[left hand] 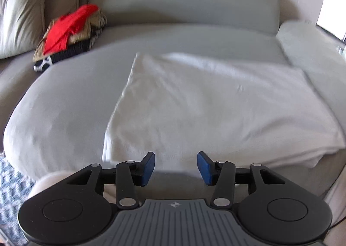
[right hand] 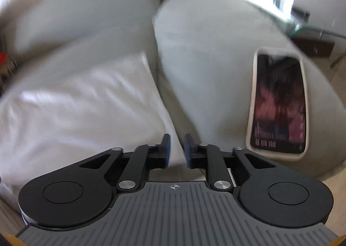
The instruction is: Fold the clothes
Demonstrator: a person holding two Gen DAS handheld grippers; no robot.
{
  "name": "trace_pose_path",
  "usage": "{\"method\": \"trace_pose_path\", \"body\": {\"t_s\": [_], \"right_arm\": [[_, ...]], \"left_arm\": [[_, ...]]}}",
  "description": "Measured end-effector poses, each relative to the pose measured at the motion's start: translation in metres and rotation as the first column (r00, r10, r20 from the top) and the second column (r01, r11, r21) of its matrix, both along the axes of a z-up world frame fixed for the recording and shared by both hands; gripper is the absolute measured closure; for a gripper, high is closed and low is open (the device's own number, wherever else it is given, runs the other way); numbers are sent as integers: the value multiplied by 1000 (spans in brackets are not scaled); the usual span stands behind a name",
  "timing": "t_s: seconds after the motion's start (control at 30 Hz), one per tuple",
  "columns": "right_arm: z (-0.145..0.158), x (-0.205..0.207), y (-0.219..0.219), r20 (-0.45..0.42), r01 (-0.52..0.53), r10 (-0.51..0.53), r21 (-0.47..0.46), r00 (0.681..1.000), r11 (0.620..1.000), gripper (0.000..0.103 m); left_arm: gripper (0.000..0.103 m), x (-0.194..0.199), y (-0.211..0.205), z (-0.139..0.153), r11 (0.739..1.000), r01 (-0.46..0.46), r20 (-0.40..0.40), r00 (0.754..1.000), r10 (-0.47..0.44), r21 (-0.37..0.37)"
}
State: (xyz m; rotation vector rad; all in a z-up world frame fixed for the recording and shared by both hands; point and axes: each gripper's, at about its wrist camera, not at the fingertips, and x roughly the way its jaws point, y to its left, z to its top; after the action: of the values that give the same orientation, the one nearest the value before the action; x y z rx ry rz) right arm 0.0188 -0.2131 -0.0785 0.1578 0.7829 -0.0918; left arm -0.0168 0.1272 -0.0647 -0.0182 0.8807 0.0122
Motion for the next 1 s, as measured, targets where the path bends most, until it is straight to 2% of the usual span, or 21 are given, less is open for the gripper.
{"method": "trace_pose_path", "body": {"t_s": [0.07,0.13,0.27,0.37,0.43,0.47,0.57,0.67,0.77,0.83,0.9,0.97,1.0], "right_arm": [[5,8,10,27,-68,67,59,997,996,77],[2,26,28,-11,-167,169,116,985,979,77],[-11,56,72,-40,-277,281,94,959,956,77],[-27,69,91,-108,-314,325,108,939,943,75],[-33,66,99,-174,-342,357,112,918,933,74],[-31,58,97,-193,-357,377,128,906,925,74],[-23,29,87,-245,-391,426,180,871,903,74],[-16,5,71,-296,-362,409,203,863,910,72],[-12,-14,57,-249,-334,394,252,885,908,71],[-6,-20,53,-202,-328,381,253,902,910,62],[-1,-20,53,-170,-324,369,241,914,915,62],[3,-20,56,-140,-326,362,227,922,918,69],[5,-21,56,-122,-327,359,224,925,918,76]], "left_arm": [[57,9,-9,8,999,31,25,999,-30,-38],[58,25,-31,8,995,98,43,994,-97,-29],[61,63,-86,-8,975,219,39,975,-217,-35],[62,77,-116,-22,953,301,37,953,-302,30],[63,71,-128,-29,930,359,-3,933,-360,78],[68,63,-130,-28,920,380,-17,925,-380,92],[73,34,-122,-20,894,443,-55,896,-440,71],[73,12,-108,-15,889,458,-122,884,-451,33],[72,-5,-91,-15,916,401,-132,907,-400,-16],[67,-10,-81,-14,941,335,-123,933,-338,-44],[66,-10,-72,-9,960,273,-106,955,-278,-60],[65,-10,-70,-3,970,238,-75,968,-241,-45],[64,-10,-70,0,975,220,-56,973,-222,-37]]}}
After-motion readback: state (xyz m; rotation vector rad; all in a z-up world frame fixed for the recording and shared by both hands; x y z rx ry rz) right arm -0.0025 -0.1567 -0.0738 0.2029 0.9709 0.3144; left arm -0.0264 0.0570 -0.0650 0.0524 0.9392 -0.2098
